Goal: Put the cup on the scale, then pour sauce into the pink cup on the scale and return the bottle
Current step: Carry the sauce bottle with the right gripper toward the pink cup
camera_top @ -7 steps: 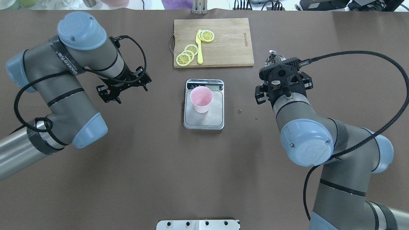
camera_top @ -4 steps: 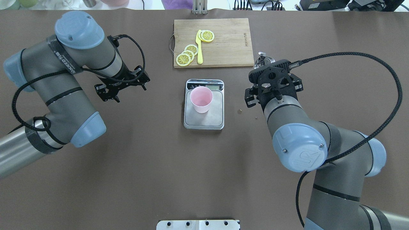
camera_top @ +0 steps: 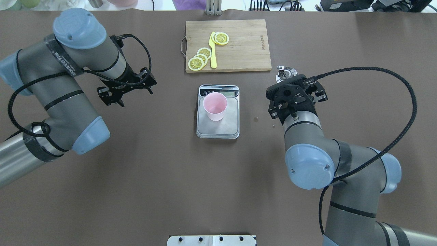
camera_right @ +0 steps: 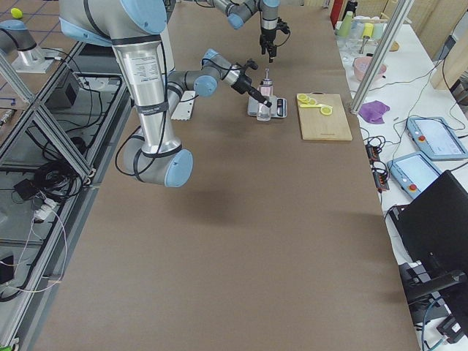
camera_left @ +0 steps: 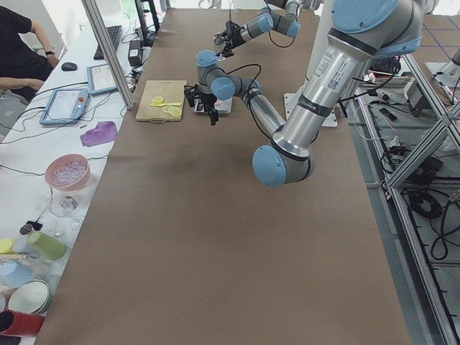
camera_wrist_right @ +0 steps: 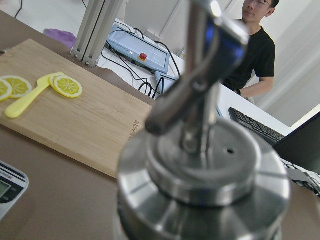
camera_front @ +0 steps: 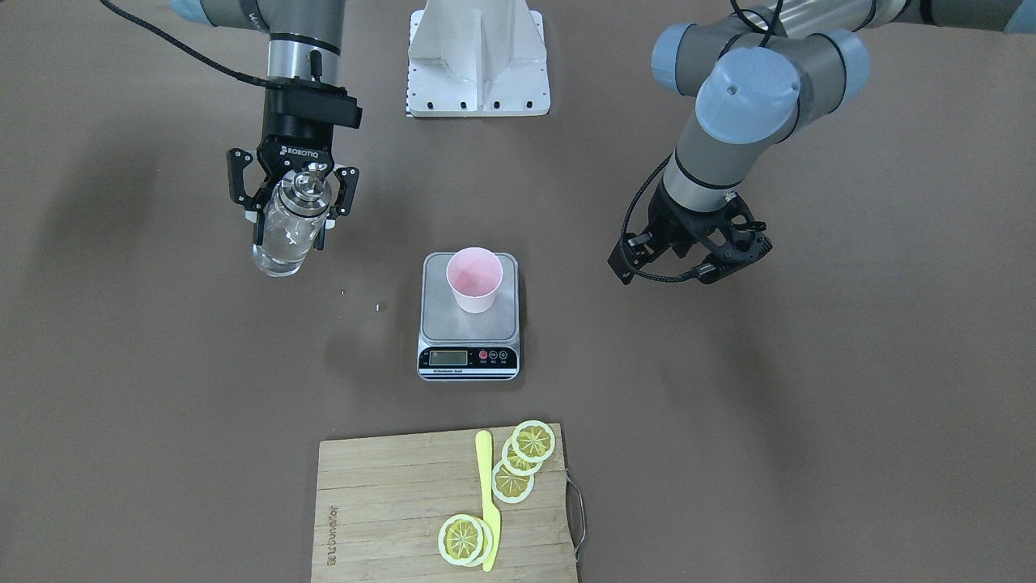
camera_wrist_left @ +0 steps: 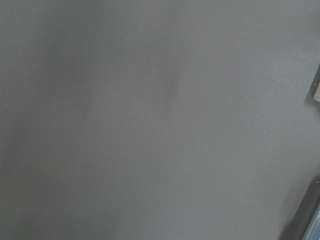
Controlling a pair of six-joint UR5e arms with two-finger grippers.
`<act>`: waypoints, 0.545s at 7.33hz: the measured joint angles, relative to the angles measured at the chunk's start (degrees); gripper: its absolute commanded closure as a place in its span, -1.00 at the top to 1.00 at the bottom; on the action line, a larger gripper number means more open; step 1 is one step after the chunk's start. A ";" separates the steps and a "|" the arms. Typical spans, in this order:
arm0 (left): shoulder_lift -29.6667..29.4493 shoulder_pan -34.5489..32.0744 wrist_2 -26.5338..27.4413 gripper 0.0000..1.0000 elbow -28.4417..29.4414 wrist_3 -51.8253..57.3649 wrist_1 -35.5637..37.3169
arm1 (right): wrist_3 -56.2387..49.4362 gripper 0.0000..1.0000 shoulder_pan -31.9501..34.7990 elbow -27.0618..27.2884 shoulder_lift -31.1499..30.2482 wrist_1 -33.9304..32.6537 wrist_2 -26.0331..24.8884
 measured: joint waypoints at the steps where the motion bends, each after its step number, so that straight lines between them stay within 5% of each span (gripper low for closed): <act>1: 0.36 -0.34 -0.10 0.97 0.00 0.84 -0.01 | -1.14 -1.00 -0.78 -0.36 0.06 -3.03 -1.91; 4: 0.98 -1.33 -0.30 0.97 0.00 1.93 -0.01 | -3.25 -1.00 -3.09 -0.51 1.63 -12.07 -7.11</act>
